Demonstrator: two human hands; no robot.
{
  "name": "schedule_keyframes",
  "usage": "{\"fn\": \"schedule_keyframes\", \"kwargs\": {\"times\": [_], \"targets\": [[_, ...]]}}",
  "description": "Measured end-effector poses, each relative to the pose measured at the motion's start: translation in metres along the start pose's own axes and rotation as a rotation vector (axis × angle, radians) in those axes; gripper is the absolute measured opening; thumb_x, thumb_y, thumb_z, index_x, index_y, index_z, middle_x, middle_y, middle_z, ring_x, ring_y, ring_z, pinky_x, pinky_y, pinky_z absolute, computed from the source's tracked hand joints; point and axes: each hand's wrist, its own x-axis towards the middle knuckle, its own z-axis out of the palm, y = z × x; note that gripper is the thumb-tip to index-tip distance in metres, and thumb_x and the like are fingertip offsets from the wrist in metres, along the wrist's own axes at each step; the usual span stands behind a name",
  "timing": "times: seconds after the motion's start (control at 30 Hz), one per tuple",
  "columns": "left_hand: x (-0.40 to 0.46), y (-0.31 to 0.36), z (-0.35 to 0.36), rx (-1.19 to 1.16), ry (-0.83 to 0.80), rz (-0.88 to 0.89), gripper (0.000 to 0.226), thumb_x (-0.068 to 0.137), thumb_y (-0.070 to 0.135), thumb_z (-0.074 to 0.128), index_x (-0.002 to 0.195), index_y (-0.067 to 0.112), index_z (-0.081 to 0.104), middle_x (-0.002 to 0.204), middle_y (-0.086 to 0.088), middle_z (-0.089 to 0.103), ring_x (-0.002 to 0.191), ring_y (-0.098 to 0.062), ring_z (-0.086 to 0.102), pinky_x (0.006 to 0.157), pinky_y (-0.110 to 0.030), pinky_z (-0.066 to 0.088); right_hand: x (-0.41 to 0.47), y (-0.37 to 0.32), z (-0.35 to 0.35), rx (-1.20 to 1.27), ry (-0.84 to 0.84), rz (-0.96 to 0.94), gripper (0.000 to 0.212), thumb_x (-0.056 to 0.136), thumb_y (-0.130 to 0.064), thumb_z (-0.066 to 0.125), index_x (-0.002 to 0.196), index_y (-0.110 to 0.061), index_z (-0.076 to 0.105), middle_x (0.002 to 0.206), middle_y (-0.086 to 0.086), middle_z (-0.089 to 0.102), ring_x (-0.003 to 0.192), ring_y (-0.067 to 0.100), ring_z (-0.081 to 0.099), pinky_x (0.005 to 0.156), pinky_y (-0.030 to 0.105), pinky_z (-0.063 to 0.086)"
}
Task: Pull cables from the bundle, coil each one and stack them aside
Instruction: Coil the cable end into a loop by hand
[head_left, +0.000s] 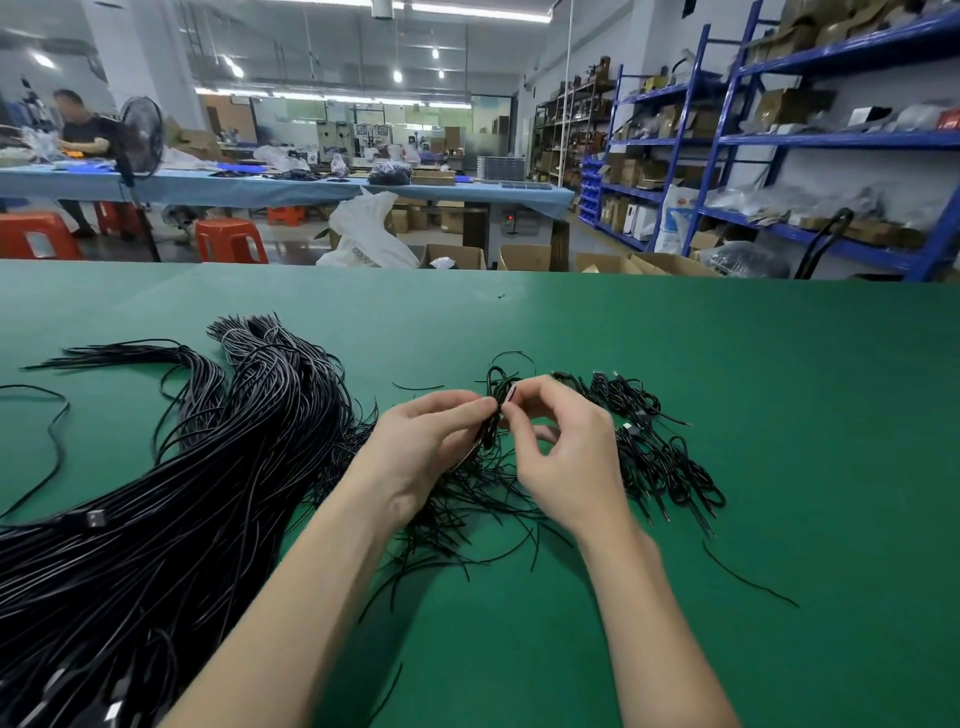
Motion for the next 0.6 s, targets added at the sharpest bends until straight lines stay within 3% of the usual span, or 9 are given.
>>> {"fn": "schedule_keyframes", "kwargs": {"times": [0.1,0.2,0.27,0.33,0.43,0.6], "targets": [[0.000,0.003,-0.006,-0.143,-0.073,-0.168,0.045,0.060,0.011,0.084,0.103,0.007,0.071,0.100,-0.009,0.075,0.084,-0.013,0.070,0.087,-0.021,0.058,0.001,-0.002,0.000,-0.001,-0.020,-0.039,0.012,0.093,-0.006,0.065,0.088,-0.017,0.065,0.084,-0.012,0.065,0.084,0.009,0.065,0.070,0.008,0.048],[-0.001,0.005,-0.009,-0.177,-0.072,-0.230,0.037,0.061,0.008,0.083,0.096,0.010,0.071,0.087,-0.007,0.076,0.070,-0.011,0.072,0.066,-0.020,0.061,0.001,-0.003,-0.002,0.035,-0.060,-0.024,0.013,0.094,-0.007,0.065,0.088,-0.019,0.066,0.084,-0.013,0.066,0.085,0.009,0.066,0.069,0.007,0.047],[-0.001,0.004,-0.010,-0.180,-0.073,-0.231,0.033,0.063,0.006,0.081,0.094,0.010,0.072,0.083,-0.007,0.076,0.066,-0.011,0.072,0.060,-0.019,0.059,0.001,-0.003,-0.004,0.046,-0.082,0.002,0.014,0.094,-0.009,0.066,0.087,-0.021,0.066,0.084,-0.013,0.067,0.086,0.009,0.067,0.066,0.007,0.047],[0.000,0.004,-0.012,-0.121,-0.100,-0.184,0.027,0.063,0.006,0.080,0.089,0.011,0.078,0.085,-0.005,0.076,0.066,-0.009,0.070,0.063,-0.018,0.059,0.001,-0.004,-0.005,0.075,-0.082,0.055,0.013,0.094,-0.012,0.067,0.086,-0.023,0.068,0.083,-0.011,0.068,0.085,0.011,0.067,0.062,0.012,0.051],[0.001,0.006,-0.015,-0.004,-0.198,-0.075,0.027,0.067,0.008,0.080,0.094,0.008,0.080,0.104,-0.008,0.077,0.080,-0.010,0.070,0.082,-0.020,0.058,0.002,-0.003,-0.007,0.178,-0.108,0.193,0.010,0.093,-0.014,0.070,0.085,-0.021,0.071,0.081,-0.008,0.069,0.080,0.015,0.066,0.059,0.031,0.060],[0.001,0.013,-0.021,0.309,-0.189,0.085,0.042,0.063,0.022,0.085,0.102,0.009,0.078,0.107,-0.007,0.077,0.085,-0.006,0.069,0.076,-0.023,0.048,0.004,-0.006,-0.009,0.337,-0.171,0.316,0.009,0.093,-0.006,0.070,0.087,-0.012,0.072,0.078,0.001,0.068,0.069,0.014,0.065,0.060,0.029,0.059]]}}
